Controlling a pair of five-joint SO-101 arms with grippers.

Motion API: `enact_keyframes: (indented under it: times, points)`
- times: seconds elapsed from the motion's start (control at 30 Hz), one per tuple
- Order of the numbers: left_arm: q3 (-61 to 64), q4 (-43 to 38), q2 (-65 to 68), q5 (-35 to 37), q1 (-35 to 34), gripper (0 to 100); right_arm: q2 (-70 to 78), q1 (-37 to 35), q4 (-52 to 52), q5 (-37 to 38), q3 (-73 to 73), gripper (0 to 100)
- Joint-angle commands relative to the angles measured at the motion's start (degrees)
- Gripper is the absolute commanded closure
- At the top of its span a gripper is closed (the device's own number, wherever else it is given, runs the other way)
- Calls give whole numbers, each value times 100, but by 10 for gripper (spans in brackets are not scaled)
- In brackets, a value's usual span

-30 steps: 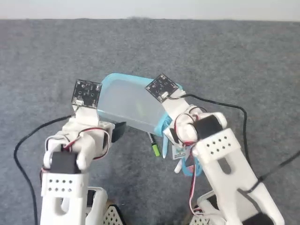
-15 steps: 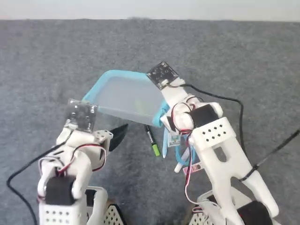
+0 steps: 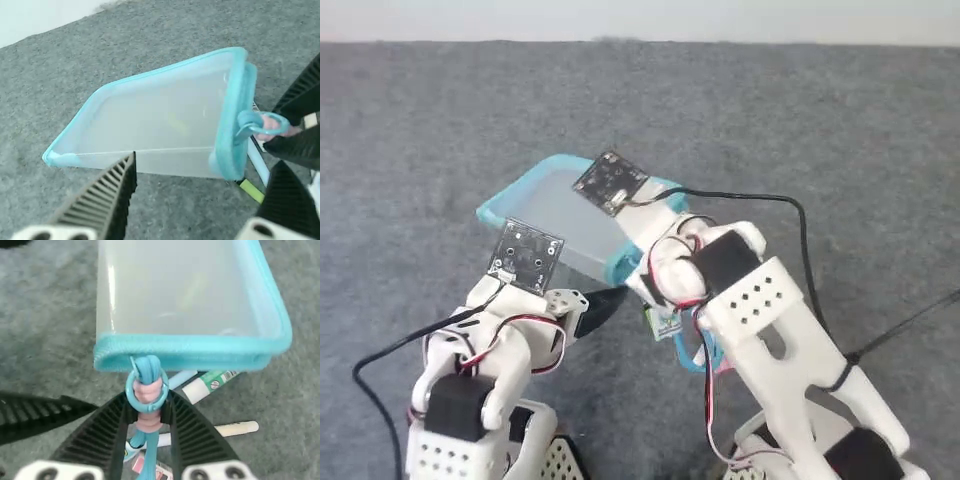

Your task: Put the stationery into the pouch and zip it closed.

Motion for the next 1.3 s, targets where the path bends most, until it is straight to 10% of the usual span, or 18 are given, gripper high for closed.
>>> enact_keyframes:
  times: [0.0,1.27]
  points:
    - [-48,-149,-35,-26,35,612,-57,-215,224,-53,-492,991]
    - [1015,-1530,0,-35,-1424,614,-980,760,154,607,932,991]
